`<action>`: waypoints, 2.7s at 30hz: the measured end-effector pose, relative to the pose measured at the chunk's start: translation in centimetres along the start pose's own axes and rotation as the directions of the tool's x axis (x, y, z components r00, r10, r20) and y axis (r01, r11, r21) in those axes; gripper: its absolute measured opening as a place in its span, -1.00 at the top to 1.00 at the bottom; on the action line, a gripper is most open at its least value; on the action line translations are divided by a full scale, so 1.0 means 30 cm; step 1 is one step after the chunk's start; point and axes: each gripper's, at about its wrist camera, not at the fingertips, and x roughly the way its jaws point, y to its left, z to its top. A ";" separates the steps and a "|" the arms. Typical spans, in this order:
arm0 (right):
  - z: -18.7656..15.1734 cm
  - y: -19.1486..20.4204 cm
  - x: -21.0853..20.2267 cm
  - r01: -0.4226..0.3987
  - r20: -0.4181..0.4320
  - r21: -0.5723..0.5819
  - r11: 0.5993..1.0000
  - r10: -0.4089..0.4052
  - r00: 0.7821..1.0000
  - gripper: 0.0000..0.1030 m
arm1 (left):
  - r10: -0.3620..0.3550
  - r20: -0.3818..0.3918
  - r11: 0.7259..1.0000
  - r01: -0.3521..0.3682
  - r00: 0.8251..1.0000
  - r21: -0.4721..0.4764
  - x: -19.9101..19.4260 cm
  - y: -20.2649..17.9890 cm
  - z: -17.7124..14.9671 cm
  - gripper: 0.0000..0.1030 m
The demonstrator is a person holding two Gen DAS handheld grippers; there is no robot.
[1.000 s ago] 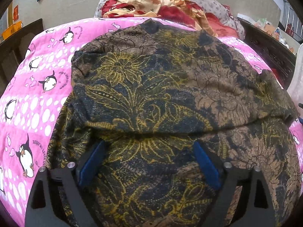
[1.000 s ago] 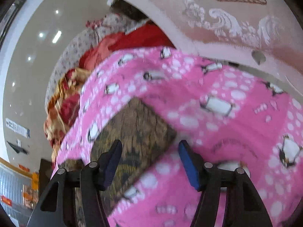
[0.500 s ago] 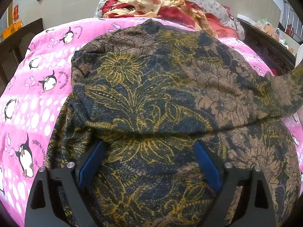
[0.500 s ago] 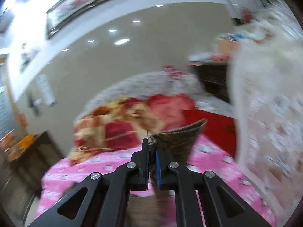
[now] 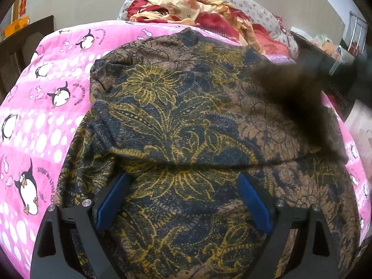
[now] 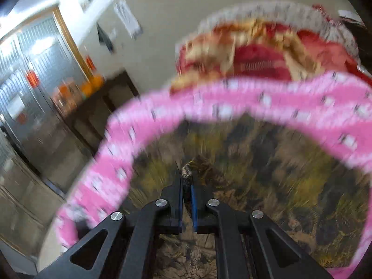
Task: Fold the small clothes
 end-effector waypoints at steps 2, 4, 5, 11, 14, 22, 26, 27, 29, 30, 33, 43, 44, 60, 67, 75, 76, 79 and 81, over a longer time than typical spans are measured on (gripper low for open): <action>-0.091 -0.013 0.109 0.054 -0.096 -0.010 0.999 -0.054 0.994 0.82 | -0.004 0.010 1.000 0.004 1.000 -0.007 -0.019 0.005 -0.002 -0.81; -0.150 -0.030 0.143 0.069 -0.169 -0.014 0.998 -0.070 0.983 0.65 | -0.019 0.018 1.000 0.019 1.000 0.004 -0.044 0.000 0.009 -0.81; -0.179 -0.041 0.128 0.060 -0.166 -0.017 0.998 -0.062 0.984 0.57 | -0.030 0.037 0.999 0.030 0.999 0.016 -0.065 -0.009 0.019 -0.81; -0.306 -0.069 -0.043 0.167 -0.111 -0.128 0.978 -0.182 0.977 -0.56 | -0.189 0.033 0.980 0.186 0.981 0.073 -0.057 -0.127 0.165 -0.81; -0.372 -0.095 -0.082 0.296 -0.076 -0.224 0.929 -0.319 0.945 -0.55 | -0.302 -0.088 0.952 0.305 0.949 0.015 0.065 -0.173 0.213 -0.81; -0.400 -0.060 -0.073 0.353 -0.025 -0.315 0.881 -0.379 0.925 -0.76 | -0.541 -0.162 0.841 0.529 0.825 -0.114 0.141 -0.192 0.188 -0.81; -0.397 -0.095 -0.094 0.316 -0.031 -0.277 0.907 -0.337 0.941 -0.76 | -0.566 -0.168 0.824 0.558 0.807 -0.099 0.151 -0.207 0.189 -0.81; -0.398 -0.095 -0.096 0.317 -0.032 -0.278 0.907 -0.339 0.940 -0.76 | -0.559 -0.161 0.829 0.548 0.813 -0.114 0.162 -0.197 0.197 -0.81; -0.400 -0.089 -0.089 0.328 -0.030 -0.289 0.899 -0.351 0.936 -0.76 | -0.566 -0.142 0.822 0.542 0.812 -0.175 0.192 -0.171 0.223 -0.80; -0.398 -0.089 -0.086 0.332 -0.029 -0.292 0.897 -0.355 0.934 -0.76 | -0.586 -0.137 0.805 0.552 0.799 -0.218 0.202 -0.163 0.234 -0.80; -0.402 -0.089 -0.090 0.329 -0.029 -0.290 0.899 -0.352 0.936 -0.76 | -0.622 -0.153 0.780 0.593 0.768 -0.197 0.200 -0.187 0.248 -0.80; -0.402 -0.095 -0.084 0.321 -0.034 -0.279 0.905 -0.344 0.939 -0.79 | -0.403 -0.202 0.912 0.374 0.893 -0.166 0.210 -0.174 0.260 0.94; -0.401 -0.096 -0.083 0.321 -0.035 -0.279 0.905 -0.344 0.938 -0.80 | -0.396 -0.185 0.917 0.374 0.900 -0.141 0.176 -0.186 0.259 0.94; -0.399 -0.091 -0.079 0.332 -0.035 -0.287 0.898 -0.357 0.934 -0.80 | -0.299 0.067 0.951 0.303 0.952 -0.065 -0.273 0.196 0.436 0.94; -0.405 -0.085 -0.078 0.340 -0.042 -0.297 0.892 -0.369 0.929 -0.81 | -0.162 -0.099 0.981 0.149 0.982 -0.127 -0.006 0.310 0.271 0.77; -0.294 -0.086 -0.116 0.211 -0.161 -0.264 0.941 -0.259 0.952 -0.38 | 0.024 0.011 0.992 -0.022 1.000 -0.125 -0.114 0.342 0.275 0.12; -0.256 -0.086 -0.140 0.214 -0.124 -0.235 0.948 -0.247 0.961 -0.19 | 0.029 0.039 0.994 -0.025 0.999 -0.103 -0.123 0.312 0.291 0.02; -0.128 -0.121 -0.207 0.319 0.043 -0.104 0.942 -0.317 0.948 -0.14 | 0.021 0.072 0.998 -0.016 0.997 -0.065 -0.076 0.232 0.309 -0.08; -0.075 -0.184 -0.178 0.369 0.036 -0.045 0.928 -0.368 0.929 -0.08 | 0.042 0.012 0.997 -0.041 0.999 -0.064 -0.002 0.187 0.300 -0.08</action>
